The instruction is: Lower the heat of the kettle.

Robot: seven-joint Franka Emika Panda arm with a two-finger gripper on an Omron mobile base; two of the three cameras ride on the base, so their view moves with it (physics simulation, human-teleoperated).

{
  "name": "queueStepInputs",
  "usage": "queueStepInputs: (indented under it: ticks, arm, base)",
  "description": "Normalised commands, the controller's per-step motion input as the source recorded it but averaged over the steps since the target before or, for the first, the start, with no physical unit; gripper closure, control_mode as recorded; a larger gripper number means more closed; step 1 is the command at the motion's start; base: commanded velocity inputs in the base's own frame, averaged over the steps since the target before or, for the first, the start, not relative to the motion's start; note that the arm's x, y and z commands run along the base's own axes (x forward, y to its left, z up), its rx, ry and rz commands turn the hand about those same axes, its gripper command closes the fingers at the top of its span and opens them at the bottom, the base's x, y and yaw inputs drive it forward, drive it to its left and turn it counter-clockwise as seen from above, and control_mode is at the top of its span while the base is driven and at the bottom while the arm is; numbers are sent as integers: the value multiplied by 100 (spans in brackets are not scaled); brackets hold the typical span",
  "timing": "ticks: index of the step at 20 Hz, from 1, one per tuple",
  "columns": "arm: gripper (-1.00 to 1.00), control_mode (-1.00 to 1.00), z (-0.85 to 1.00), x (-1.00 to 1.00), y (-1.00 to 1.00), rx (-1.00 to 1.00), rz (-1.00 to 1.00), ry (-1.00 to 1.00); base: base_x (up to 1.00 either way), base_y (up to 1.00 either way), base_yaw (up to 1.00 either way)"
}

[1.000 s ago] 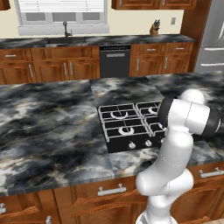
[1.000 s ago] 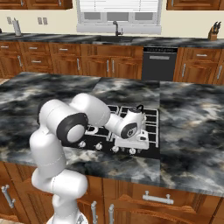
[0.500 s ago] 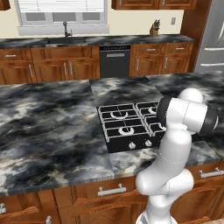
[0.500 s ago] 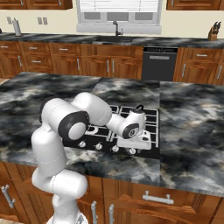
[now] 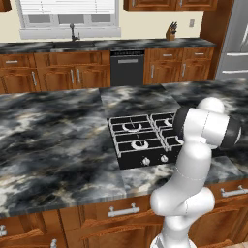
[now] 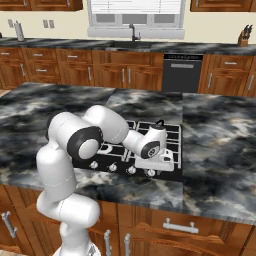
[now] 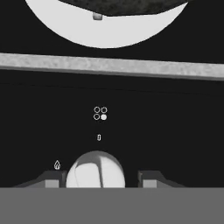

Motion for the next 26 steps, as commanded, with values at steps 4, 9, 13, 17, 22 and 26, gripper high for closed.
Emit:
queueStepInputs:
  ticks: [4, 9, 13, 17, 22, 26]
  arm:
    - [100, -100, -5, 0, 13, 0, -16, 0]
    - [100, -100, -6, 0, 11, 0, -17, 1]
    - [100, -100, -3, 0, 5, 0, -17, 4]
    - [100, -100, 0, 0, 8, 0, -23, 7]
    - [100, -100, 0, -5, 7, 0, -25, 4]
    - [100, -100, -1, -13, 4, 0, -27, 1]
  base:
    - [0, 0, 0]
    - [0, 0, 0]
    - [0, 0, 0]
    - [0, 0, 0]
    - [0, 0, 0]
    - [0, 0, 0]
